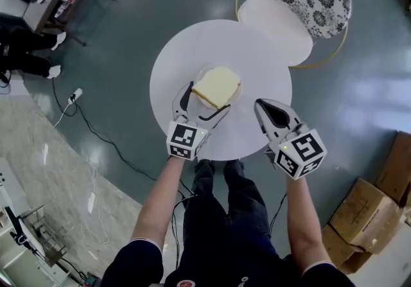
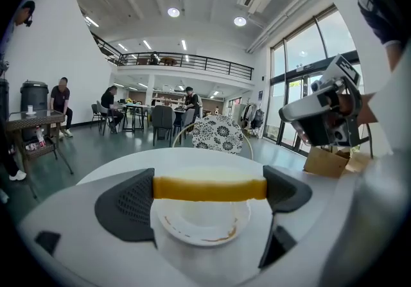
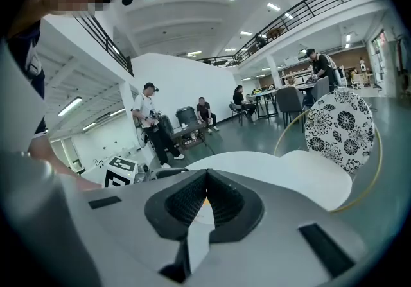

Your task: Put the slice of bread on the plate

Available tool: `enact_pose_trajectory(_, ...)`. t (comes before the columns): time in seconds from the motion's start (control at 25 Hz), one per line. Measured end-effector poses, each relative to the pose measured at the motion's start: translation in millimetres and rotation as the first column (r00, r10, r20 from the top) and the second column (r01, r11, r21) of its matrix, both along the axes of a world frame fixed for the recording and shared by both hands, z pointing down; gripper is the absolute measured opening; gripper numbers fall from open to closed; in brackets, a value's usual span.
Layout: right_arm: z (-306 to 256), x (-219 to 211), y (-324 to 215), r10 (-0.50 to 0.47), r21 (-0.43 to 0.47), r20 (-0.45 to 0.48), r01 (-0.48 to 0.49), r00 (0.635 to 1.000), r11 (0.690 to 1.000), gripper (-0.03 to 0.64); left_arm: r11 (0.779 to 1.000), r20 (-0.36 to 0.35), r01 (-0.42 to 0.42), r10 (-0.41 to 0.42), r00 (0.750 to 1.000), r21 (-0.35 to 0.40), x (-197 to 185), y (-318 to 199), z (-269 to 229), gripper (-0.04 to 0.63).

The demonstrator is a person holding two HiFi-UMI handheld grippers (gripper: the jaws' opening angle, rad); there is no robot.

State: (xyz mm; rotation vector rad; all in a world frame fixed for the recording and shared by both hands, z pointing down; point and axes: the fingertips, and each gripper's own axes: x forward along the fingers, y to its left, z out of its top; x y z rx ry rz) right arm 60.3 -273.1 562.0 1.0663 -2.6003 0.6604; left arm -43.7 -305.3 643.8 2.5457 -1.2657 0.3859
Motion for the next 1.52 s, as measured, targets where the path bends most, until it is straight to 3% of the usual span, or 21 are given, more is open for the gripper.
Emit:
enact_pose_trajectory(0.24, 5.7, 3.7, -0.5, 0.005, -0.015, 0.005, -0.005, 1.0, 1.0, 0.008, 0.999, 0.031, -0.002, 0.003, 1.0, -0.033, 0.8, -0.3, 17.9, 0.532)
enact_pose_trajectory(0.8, 7.6, -2.1, 0.0, 0.004, -0.022, 0.015, -0.003, 1.0, 1.0, 0.008, 0.992, 0.195, -0.064, 0.084, 0.977, -0.108, -1.7, 10.7, 55.4, 0.534)
enact_pose_trajectory(1.28, 6.4, 0.9, 2.8, 0.015, -0.022, 0.019, -0.015, 1.0, 1.0, 0.008, 0.984, 0.286, -0.061, 0.108, 0.952, -0.167, -1.7, 12.1, 71.4, 0.535)
enact_pose_trajectory(1.52, 3.6, 5.3, 4.1, 0.02, -0.019, 0.025, -0.02, 0.999, 1.0, 0.008, 0.98, 0.297, -0.05, 0.106, 0.949, -0.191, -2.5, 12.5, 74.9, 0.541)
